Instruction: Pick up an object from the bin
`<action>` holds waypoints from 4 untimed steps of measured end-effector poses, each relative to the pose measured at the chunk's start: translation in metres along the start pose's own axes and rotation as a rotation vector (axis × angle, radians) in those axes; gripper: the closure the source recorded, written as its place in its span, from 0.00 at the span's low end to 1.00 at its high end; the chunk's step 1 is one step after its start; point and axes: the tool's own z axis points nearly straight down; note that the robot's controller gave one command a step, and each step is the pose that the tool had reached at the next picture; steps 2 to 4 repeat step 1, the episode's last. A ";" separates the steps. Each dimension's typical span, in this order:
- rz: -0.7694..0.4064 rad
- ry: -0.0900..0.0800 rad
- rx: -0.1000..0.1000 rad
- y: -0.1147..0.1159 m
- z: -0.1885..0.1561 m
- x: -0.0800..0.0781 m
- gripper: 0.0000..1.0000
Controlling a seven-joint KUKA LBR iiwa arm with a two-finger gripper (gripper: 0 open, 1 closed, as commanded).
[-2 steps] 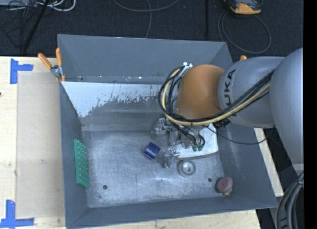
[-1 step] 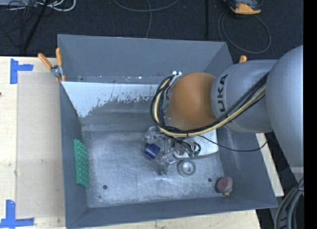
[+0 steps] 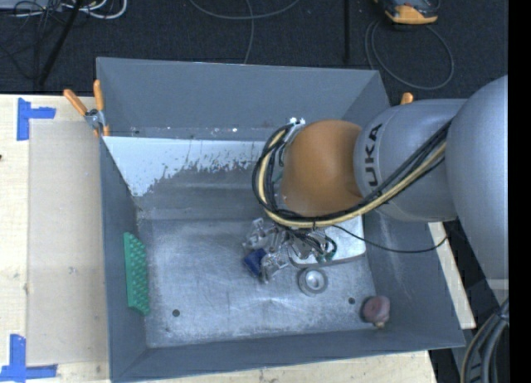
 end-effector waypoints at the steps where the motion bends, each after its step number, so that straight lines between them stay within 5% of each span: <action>1: 0.018 -0.002 0.001 0.028 -0.156 -0.004 1.00; 4: 0.018 -0.002 0.001 0.028 -0.156 -0.004 1.00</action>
Offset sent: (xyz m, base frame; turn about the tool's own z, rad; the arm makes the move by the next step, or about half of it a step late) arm -0.0089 0.0260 0.1514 0.0194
